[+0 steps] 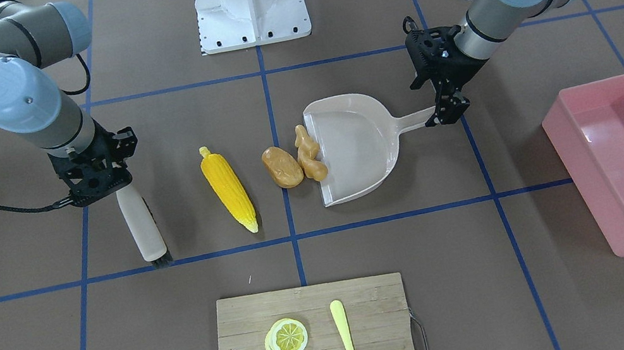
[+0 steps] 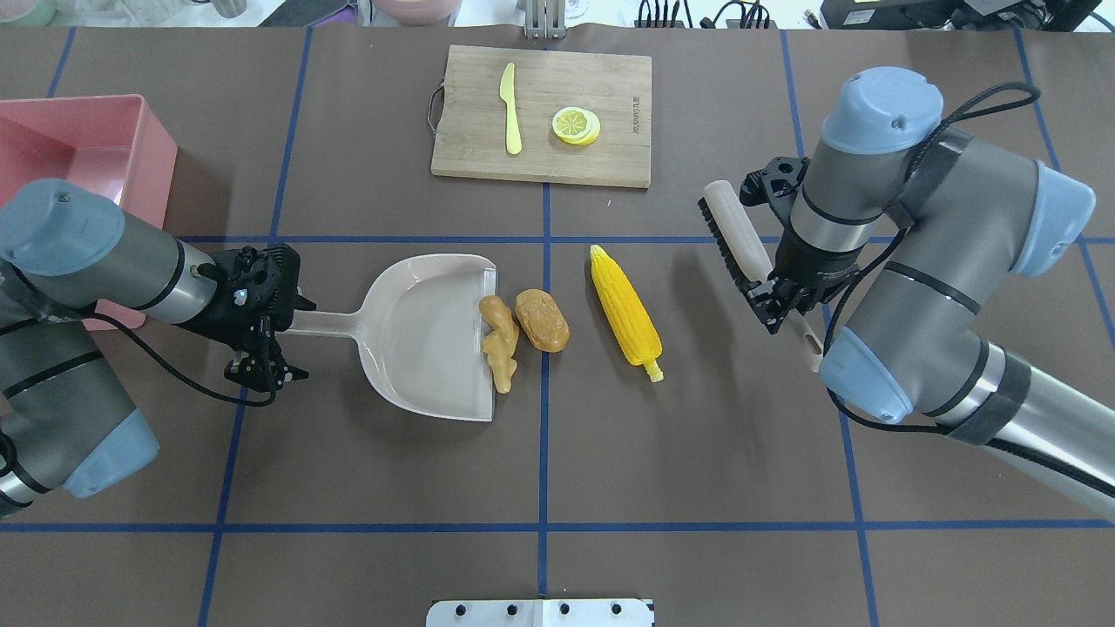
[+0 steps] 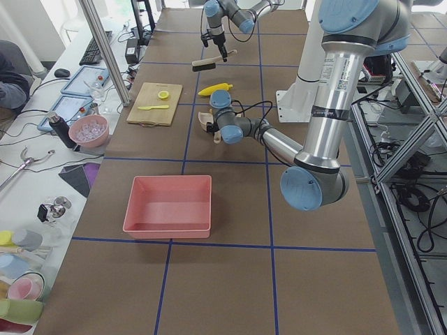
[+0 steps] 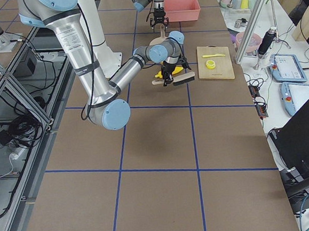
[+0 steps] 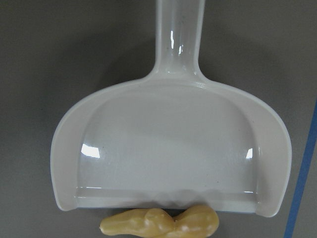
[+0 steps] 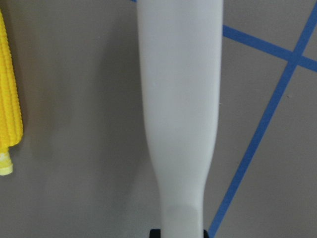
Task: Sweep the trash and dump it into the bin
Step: 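Lift the white-handled brush with the right gripper toward the dustpan, then sweep the corn cob and tan pieces into the dustpan with the right-held brush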
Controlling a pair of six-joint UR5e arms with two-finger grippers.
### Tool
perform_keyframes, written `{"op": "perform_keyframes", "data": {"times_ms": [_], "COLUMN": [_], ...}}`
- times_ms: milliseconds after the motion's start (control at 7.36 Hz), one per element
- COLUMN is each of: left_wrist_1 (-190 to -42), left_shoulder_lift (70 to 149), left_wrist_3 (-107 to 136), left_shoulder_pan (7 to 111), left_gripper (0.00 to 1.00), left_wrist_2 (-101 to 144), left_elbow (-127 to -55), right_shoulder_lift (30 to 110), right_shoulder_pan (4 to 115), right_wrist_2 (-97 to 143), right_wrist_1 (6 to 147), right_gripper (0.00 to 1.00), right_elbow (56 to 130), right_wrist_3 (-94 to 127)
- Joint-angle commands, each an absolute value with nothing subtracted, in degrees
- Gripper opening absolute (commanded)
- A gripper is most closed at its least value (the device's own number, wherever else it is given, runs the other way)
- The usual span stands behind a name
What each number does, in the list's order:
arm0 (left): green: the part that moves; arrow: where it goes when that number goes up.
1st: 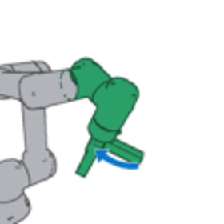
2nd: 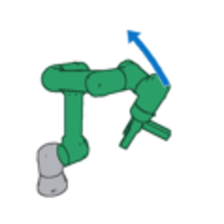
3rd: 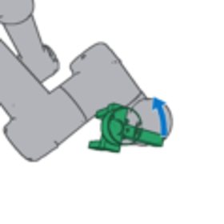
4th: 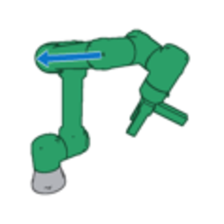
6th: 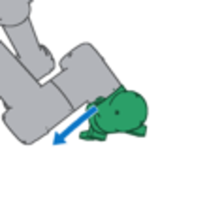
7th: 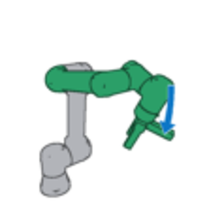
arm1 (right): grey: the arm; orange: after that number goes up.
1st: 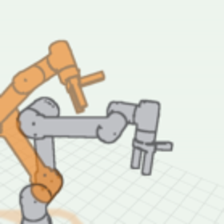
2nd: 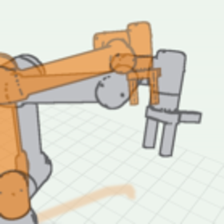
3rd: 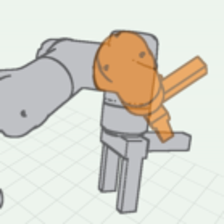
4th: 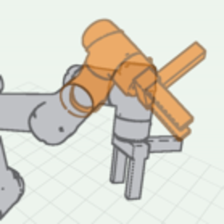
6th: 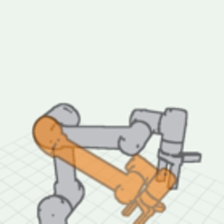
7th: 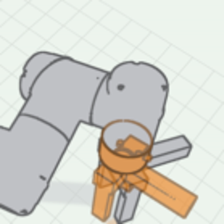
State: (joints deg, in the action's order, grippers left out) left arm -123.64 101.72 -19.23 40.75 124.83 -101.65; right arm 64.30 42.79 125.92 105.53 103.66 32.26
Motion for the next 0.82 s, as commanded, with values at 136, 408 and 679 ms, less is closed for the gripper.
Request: {"op": "perform_keyframes", "data": {"times_ms": [136,408,679], "left_wrist_1": [-123.57,-123.49,-123.66], "left_shoulder_lift": [102.39,102.05,102.48], "left_wrist_3": [-18.98,-19.16,-19.16], "left_shoulder_pan": [40.52,40.6,40.52], "left_gripper": [0.94,0.94,0.94], "left_wrist_2": [124.72,124.72,124.37], "left_elbow": [-101.52,-101.25,-100.55], "right_shoulder_lift": [61.27,61.17,60.39], "right_shoulder_pan": [37.11,34.21,31.91], "right_wrist_2": [125.6,124.99,123.49], "right_wrist_1": [102.06,101.16,101.07], "right_gripper": [0.0,0.0,0.0], "right_elbow": [100.38,100.28,100.11], "right_wrist_3": [41.9,44.37,46.48]}}
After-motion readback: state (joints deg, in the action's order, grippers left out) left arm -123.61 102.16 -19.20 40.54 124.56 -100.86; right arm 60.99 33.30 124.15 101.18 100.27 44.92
